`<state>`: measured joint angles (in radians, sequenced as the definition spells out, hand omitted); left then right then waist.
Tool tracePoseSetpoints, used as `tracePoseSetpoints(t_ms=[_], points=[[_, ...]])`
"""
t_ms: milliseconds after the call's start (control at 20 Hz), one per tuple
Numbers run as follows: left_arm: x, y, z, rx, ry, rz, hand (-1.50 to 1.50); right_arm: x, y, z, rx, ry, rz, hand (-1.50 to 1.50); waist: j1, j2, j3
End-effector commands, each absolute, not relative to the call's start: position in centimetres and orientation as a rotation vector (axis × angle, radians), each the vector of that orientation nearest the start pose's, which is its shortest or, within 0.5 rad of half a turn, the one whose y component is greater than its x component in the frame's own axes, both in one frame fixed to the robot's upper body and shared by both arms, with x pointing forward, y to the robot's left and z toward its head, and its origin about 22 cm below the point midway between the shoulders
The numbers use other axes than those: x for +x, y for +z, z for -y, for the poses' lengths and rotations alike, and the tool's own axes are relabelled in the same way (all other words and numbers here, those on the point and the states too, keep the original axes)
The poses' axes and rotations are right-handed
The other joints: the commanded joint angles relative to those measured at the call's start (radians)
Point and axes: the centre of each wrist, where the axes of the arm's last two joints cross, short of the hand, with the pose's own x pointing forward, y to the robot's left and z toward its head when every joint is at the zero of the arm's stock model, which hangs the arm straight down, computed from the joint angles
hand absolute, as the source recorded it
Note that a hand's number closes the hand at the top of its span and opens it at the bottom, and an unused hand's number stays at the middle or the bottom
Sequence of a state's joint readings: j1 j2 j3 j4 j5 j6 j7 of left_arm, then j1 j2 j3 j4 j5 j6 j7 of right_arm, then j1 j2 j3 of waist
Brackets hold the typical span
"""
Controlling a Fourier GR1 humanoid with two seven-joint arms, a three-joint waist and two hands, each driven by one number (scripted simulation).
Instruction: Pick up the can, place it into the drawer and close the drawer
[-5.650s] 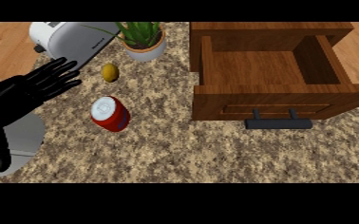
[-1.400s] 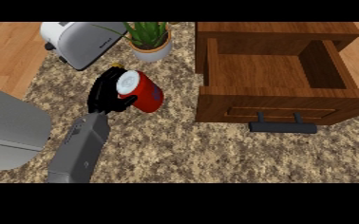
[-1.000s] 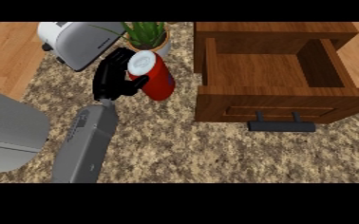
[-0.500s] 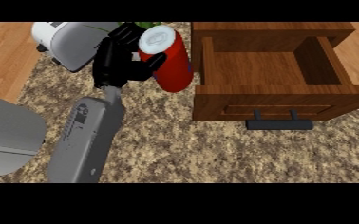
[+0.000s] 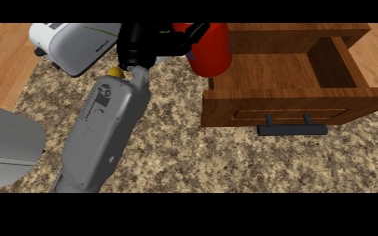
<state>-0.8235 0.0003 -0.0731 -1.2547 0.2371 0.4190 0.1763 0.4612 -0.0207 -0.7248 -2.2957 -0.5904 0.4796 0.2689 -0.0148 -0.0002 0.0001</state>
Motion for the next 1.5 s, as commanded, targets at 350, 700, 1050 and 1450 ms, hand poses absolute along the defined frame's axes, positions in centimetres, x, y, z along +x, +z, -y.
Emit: tracePoseSetpoints(t_ms=[350,700,1050,1450], points=[[39.9,19.3,-3.8,-0.168,0.091,1.754,1.50,8.0,11.0,36.3,-0.147,-0.154,1.795,-1.50,-0.016,0.005,0.001],[40.4,22.1,-0.6,-0.165,0.099,1.723,1.50,7.5,12.0,36.1,-0.131,-0.136,1.798,-1.50,-0.034,0.006,0.001],[41.7,21.0,-0.1,-0.162,0.076,1.714,1.50,7.9,12.4,36.0,-0.135,-0.122,1.791,-1.50,-0.039,0.009,0.001],[41.0,21.3,2.0,-0.121,0.029,1.683,1.50,9.5,11.8,35.6,-0.106,-0.113,1.814,-1.50,-0.046,0.012,0.002]])
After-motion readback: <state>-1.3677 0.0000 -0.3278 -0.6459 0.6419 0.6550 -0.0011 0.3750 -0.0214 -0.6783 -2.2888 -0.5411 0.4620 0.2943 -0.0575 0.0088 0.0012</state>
